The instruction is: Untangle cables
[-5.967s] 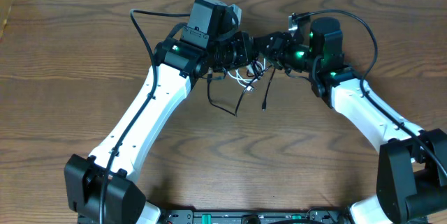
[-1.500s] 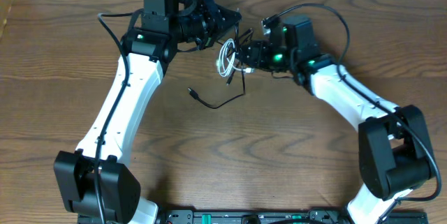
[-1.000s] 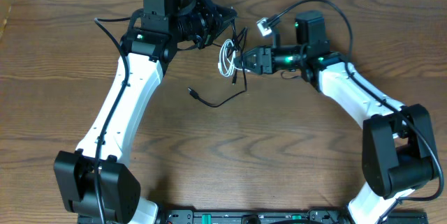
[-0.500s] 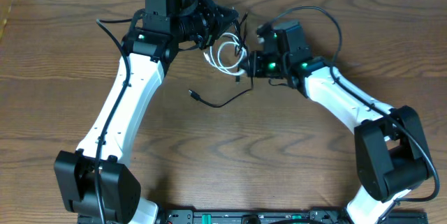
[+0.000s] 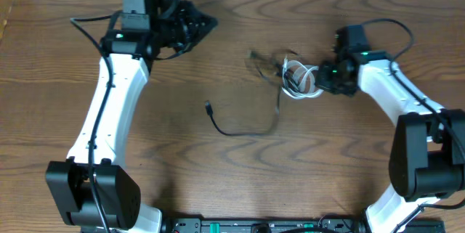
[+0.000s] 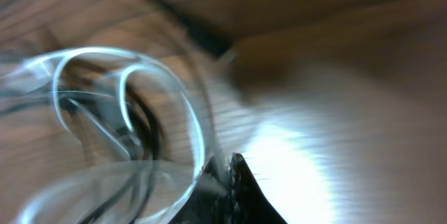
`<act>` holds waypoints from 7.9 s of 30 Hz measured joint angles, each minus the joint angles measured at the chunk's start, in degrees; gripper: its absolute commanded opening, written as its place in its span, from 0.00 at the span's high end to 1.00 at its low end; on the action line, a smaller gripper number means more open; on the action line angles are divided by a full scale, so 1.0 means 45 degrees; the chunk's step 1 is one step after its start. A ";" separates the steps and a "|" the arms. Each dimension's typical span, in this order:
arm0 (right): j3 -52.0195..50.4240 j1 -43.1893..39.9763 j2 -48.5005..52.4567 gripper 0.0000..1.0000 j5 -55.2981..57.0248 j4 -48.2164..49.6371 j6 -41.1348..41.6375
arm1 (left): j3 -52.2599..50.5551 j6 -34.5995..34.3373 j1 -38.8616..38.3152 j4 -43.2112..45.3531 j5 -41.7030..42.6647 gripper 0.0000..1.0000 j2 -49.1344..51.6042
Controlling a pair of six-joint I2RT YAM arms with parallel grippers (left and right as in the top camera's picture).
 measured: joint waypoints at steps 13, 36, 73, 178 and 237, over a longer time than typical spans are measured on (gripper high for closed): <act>0.0000 -0.1724 -0.0005 0.99 -0.1690 -0.0539 -0.3055 | 0.0000 0.2579 0.0423 -0.1331 -0.0010 0.93 0.0000; 0.0559 -0.1229 -0.5459 0.99 -0.8777 -0.0908 -0.2312 | 0.0000 0.7121 -0.3759 -0.0865 0.0763 0.43 0.0811; 0.0559 -0.1229 -0.5459 0.99 -0.8903 -0.1195 -0.2113 | 0.0000 0.9607 -0.5892 0.0967 0.3264 0.93 0.4605; 0.0146 -0.1860 -0.4075 0.99 -0.1428 -0.3551 -0.2035 | -0.0049 0.3827 -1.0248 0.0894 -0.4337 0.60 0.5484; 0.3264 -0.1365 -0.4109 0.39 -0.6708 -0.2016 -0.5430 | 0.0058 0.7121 -0.0563 -0.2045 0.0296 0.93 -0.1326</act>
